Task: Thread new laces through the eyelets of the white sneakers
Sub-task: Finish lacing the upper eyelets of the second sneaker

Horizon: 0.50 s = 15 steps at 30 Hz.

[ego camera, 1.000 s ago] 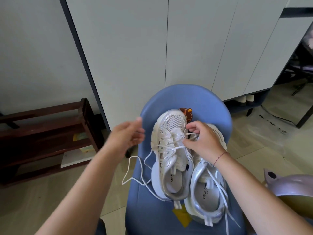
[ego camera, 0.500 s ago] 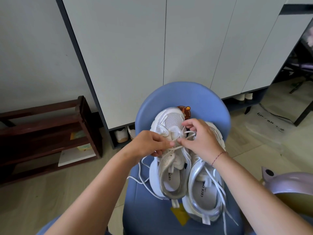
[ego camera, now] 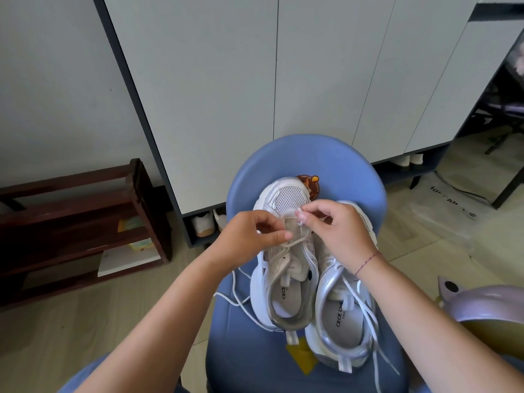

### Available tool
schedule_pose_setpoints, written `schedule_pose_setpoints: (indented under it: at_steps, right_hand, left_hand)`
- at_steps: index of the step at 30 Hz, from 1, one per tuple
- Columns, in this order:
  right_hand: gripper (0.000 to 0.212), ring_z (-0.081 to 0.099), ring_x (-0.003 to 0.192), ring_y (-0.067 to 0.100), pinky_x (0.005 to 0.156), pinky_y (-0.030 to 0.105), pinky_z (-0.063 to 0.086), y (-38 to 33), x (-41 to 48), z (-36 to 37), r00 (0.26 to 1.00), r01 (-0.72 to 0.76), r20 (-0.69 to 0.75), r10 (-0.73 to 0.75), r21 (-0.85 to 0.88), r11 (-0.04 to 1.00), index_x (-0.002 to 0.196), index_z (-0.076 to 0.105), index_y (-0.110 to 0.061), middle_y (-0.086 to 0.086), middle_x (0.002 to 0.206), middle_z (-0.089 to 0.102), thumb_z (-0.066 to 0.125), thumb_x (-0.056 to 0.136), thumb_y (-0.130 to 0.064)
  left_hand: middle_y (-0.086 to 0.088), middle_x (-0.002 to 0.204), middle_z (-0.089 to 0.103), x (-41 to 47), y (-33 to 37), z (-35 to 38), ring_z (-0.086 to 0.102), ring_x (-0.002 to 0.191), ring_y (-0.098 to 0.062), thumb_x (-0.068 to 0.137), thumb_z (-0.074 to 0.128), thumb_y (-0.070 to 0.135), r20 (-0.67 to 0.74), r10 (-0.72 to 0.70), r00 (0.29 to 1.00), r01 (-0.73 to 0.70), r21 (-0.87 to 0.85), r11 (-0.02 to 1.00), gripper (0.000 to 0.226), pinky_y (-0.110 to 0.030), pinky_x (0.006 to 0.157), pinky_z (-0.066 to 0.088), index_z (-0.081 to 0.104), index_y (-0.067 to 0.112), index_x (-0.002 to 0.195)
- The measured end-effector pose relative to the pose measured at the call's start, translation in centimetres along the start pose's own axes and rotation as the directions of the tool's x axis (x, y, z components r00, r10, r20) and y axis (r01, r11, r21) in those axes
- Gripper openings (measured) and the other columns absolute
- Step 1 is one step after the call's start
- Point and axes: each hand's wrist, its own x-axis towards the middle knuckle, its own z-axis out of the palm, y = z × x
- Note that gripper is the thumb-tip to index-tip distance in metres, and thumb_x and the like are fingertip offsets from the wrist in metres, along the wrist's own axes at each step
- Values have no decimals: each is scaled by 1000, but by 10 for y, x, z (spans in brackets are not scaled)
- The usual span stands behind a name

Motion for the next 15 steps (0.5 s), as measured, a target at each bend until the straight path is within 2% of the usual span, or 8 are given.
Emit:
schedule_pose_setpoints:
  at_steps: [3,6,9,11,13,15]
  right_hand:
    - [9,61,79,3,77,19,49,2,0,0,998,-57,11,56,9,998,88,68,-26,-12,84,67,71,83,-19]
    - [17,54,71,6,67,11,43,1,1,-4,997,-71,35,75,-108,992,85,64,-20,-9,84,63,78,74,-22]
    - [18,49,61,1,58,9,37,3,1,-13,995,-80,50,92,-193,978,78,64,-23,-9,77,58,81,71,-25]
    - [17,49,58,-4,63,12,38,5,-2,-17,988,-114,87,128,-149,982,81,65,-25,-11,75,55,79,73,-19]
    - [24,47,59,-1,68,17,39,5,-5,-17,981,-133,124,147,-115,984,89,65,-29,-9,78,53,78,74,-15]
    - [31,45,66,2,70,15,39,3,-7,-12,981,-106,148,125,-133,985,94,63,-31,-4,86,52,79,72,-17]
  left_hand:
    - [9,71,68,-1,-3,5,58,65,2,78,77,31,-40,27,999,-25,41,999,18,-11,65,46,70,16,85]
    - [-6,77,69,1,0,14,57,65,-4,77,76,35,-105,37,994,-41,-33,999,25,-19,67,49,69,16,90]
    - [0,70,62,2,4,23,51,58,-4,78,75,38,-111,17,994,-23,-50,998,28,-15,58,43,68,16,95]
    - [2,68,62,3,5,28,52,58,-6,79,75,36,-132,0,991,-9,-66,998,24,-18,58,44,68,19,92]
    - [1,68,67,5,5,30,58,59,-5,81,75,29,-179,-4,984,-9,-72,997,10,-18,62,48,70,21,84]
    - [5,68,70,7,5,30,61,60,-1,84,73,23,-210,-20,977,3,-84,996,7,-13,62,49,71,18,80]
